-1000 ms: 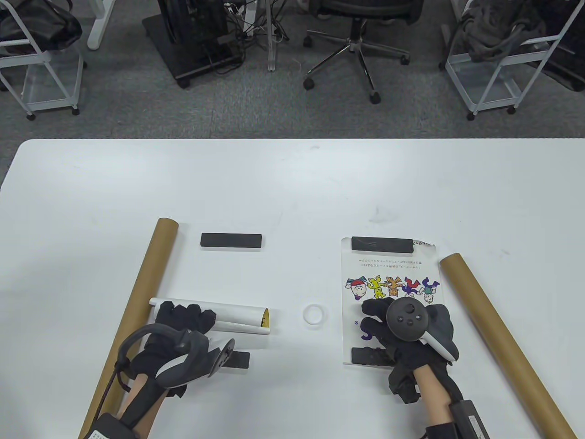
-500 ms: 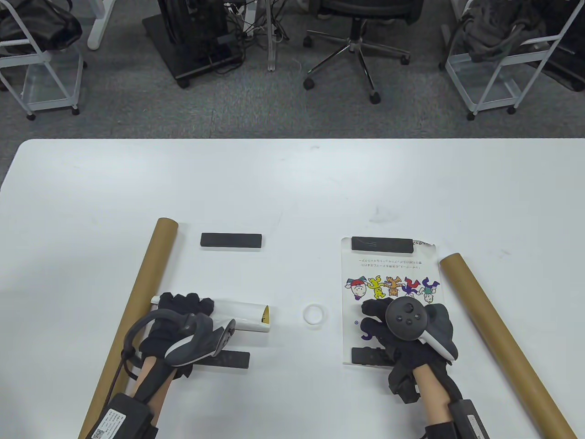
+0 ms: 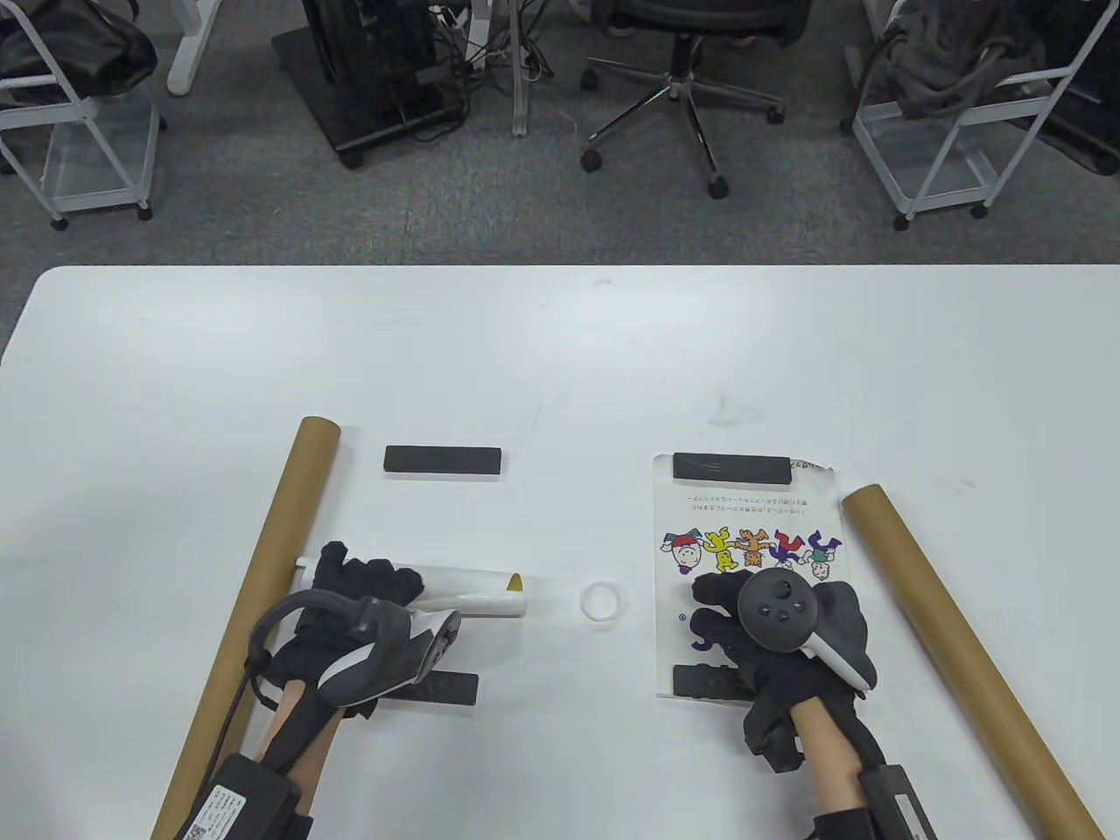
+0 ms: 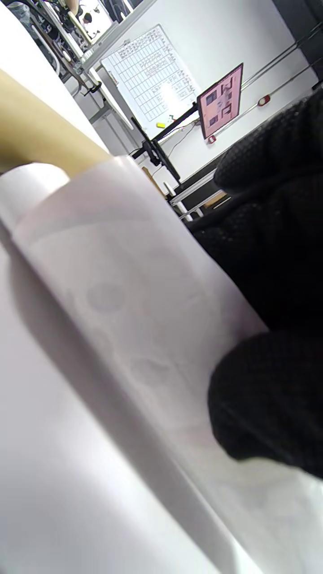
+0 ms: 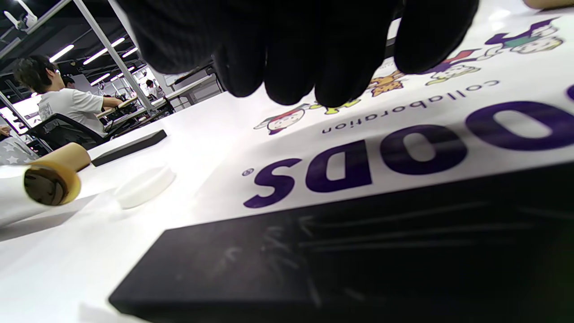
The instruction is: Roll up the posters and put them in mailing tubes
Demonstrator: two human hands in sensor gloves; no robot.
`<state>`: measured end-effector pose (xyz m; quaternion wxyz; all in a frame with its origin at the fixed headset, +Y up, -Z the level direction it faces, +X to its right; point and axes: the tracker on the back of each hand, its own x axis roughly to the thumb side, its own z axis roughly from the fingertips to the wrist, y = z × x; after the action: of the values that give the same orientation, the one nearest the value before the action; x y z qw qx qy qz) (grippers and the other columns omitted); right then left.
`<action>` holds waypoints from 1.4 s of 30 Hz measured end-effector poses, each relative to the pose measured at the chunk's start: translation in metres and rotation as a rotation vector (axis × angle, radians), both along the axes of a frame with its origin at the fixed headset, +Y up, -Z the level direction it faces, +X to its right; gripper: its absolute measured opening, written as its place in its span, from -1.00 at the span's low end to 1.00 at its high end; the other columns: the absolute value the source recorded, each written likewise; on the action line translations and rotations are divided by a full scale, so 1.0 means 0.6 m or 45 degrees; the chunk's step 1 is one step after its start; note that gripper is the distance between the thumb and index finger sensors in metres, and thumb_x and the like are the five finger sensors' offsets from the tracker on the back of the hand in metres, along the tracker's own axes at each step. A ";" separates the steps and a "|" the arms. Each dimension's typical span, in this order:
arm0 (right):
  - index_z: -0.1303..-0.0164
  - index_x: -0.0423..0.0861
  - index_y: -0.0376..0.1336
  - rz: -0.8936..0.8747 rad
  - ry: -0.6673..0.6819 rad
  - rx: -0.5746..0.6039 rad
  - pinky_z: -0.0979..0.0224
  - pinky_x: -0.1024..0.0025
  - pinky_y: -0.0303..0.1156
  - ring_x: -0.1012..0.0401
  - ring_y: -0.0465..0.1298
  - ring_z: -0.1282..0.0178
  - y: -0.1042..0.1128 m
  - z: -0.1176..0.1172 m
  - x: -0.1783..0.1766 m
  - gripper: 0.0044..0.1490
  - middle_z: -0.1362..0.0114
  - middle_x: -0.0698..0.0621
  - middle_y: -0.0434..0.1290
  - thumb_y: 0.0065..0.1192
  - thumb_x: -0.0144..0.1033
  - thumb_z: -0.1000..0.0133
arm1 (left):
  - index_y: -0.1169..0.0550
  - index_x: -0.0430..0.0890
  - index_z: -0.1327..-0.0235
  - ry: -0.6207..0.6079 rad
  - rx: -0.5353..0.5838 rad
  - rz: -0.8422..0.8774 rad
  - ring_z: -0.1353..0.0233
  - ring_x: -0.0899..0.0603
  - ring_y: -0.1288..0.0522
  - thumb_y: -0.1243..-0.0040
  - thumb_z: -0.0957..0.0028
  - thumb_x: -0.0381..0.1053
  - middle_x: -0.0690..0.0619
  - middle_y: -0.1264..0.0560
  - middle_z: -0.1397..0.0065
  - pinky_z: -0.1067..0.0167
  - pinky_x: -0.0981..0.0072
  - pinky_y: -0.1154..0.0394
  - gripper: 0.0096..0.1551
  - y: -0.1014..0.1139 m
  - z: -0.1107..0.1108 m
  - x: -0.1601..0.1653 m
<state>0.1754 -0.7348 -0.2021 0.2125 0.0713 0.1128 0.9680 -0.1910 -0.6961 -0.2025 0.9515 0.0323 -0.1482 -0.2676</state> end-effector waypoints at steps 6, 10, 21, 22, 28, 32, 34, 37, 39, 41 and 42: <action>-0.45 -0.11 0.24 0.004 -0.011 0.018 -0.49 -0.41 0.22 -0.25 0.39 -0.48 0.005 -0.001 0.001 -0.35 -0.56 -0.22 0.37 0.14 -0.12 -0.17 | -0.56 0.34 -0.02 -0.027 0.085 0.189 -0.22 0.10 -0.79 -0.28 0.12 0.17 0.33 -0.72 -0.20 -0.53 -0.05 -0.50 -0.60 0.051 0.004 0.040; -0.45 -0.11 0.24 0.018 -0.017 0.013 -0.49 -0.41 0.22 -0.24 0.39 -0.48 0.003 0.000 0.003 -0.35 -0.56 -0.22 0.37 0.14 -0.12 -0.16 | -0.57 0.33 -0.02 -0.077 0.097 0.335 -0.17 0.08 -0.79 -0.28 0.11 0.15 0.32 -0.73 -0.16 -0.52 -0.05 -0.50 -0.61 0.066 0.012 0.079; -0.45 -0.11 0.24 0.035 -0.044 0.014 -0.49 -0.41 0.22 -0.24 0.39 -0.48 -0.001 0.003 0.006 -0.35 -0.56 -0.21 0.37 0.14 -0.13 -0.16 | -0.55 0.37 -0.09 -0.192 0.130 0.344 -0.13 0.09 -0.72 -0.20 0.05 0.11 0.31 -0.68 -0.15 -0.52 -0.04 -0.49 -0.59 0.037 0.020 0.142; -0.45 -0.11 0.24 0.025 -0.048 0.022 -0.49 -0.41 0.22 -0.24 0.40 -0.48 0.002 0.004 0.006 -0.35 -0.56 -0.21 0.37 0.14 -0.12 -0.16 | -0.56 0.37 -0.09 -0.204 0.140 0.323 -0.14 0.09 -0.71 -0.20 0.05 0.11 0.32 -0.68 -0.15 -0.52 -0.04 -0.50 -0.59 0.036 0.023 0.143; -0.47 -0.11 0.22 -0.063 -0.003 0.150 -0.49 -0.41 0.22 -0.24 0.39 -0.50 0.039 0.008 -0.017 -0.33 -0.57 -0.21 0.36 0.14 -0.13 -0.16 | -0.57 0.38 -0.08 -0.230 0.147 0.377 -0.16 0.09 -0.71 -0.21 0.06 0.11 0.32 -0.68 -0.16 -0.53 -0.05 -0.49 -0.59 0.045 0.035 0.145; -0.50 -0.10 0.19 -0.063 0.077 0.278 -0.49 -0.41 0.23 -0.24 0.37 -0.53 0.076 0.018 -0.049 -0.28 -0.59 -0.20 0.35 0.15 -0.10 -0.14 | -0.57 0.38 -0.08 -0.255 0.159 0.389 -0.17 0.09 -0.72 -0.22 0.06 0.11 0.33 -0.68 -0.16 -0.52 -0.05 -0.49 -0.59 0.052 0.041 0.147; -0.55 -0.09 0.14 -0.056 0.104 0.333 -0.48 -0.45 0.22 -0.28 0.31 -0.58 0.087 0.024 -0.067 -0.20 -0.63 -0.19 0.31 0.18 -0.05 -0.11 | -0.57 0.37 -0.08 -0.258 0.144 0.400 -0.16 0.09 -0.72 -0.22 0.06 0.11 0.33 -0.68 -0.16 -0.52 -0.06 -0.49 -0.59 0.055 0.041 0.149; -0.58 -0.08 0.09 -0.002 0.197 0.396 -0.51 -0.45 0.17 -0.26 0.26 -0.64 0.092 0.031 -0.100 -0.10 -0.66 -0.16 0.27 0.24 -0.02 -0.05 | -0.57 0.38 -0.08 -0.278 0.138 0.438 -0.17 0.09 -0.72 -0.22 0.06 0.12 0.33 -0.68 -0.16 -0.52 -0.06 -0.49 -0.59 0.056 0.044 0.152; -0.59 -0.08 0.07 0.076 0.235 0.436 -0.53 -0.42 0.16 -0.24 0.25 -0.65 0.091 0.037 -0.112 -0.06 -0.67 -0.15 0.26 0.26 -0.01 -0.02 | -0.57 0.37 -0.08 -0.299 0.128 0.454 -0.17 0.09 -0.72 -0.22 0.06 0.12 0.33 -0.68 -0.16 -0.52 -0.06 -0.49 -0.59 0.056 0.048 0.155; -0.59 -0.07 0.07 0.145 0.279 0.473 -0.57 -0.33 0.17 -0.21 0.27 -0.65 0.089 0.048 -0.122 -0.04 -0.67 -0.14 0.27 0.28 0.00 0.01 | -0.57 0.38 -0.08 -0.318 0.120 0.462 -0.17 0.09 -0.72 -0.22 0.06 0.12 0.33 -0.68 -0.16 -0.53 -0.06 -0.49 -0.59 0.058 0.052 0.157; -0.58 -0.07 0.08 0.165 0.301 0.490 -0.58 -0.29 0.18 -0.20 0.28 -0.64 0.089 0.054 -0.125 -0.04 -0.66 -0.14 0.28 0.29 0.00 0.02 | -0.57 0.38 -0.08 -0.323 0.112 0.473 -0.17 0.09 -0.72 -0.22 0.06 0.12 0.33 -0.68 -0.16 -0.53 -0.06 -0.49 -0.59 0.060 0.052 0.158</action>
<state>0.1002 -0.6812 -0.1697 0.1178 0.2160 -0.0456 0.9682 -0.0961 -0.6599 -0.1710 0.9558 0.1340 -0.2465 -0.0878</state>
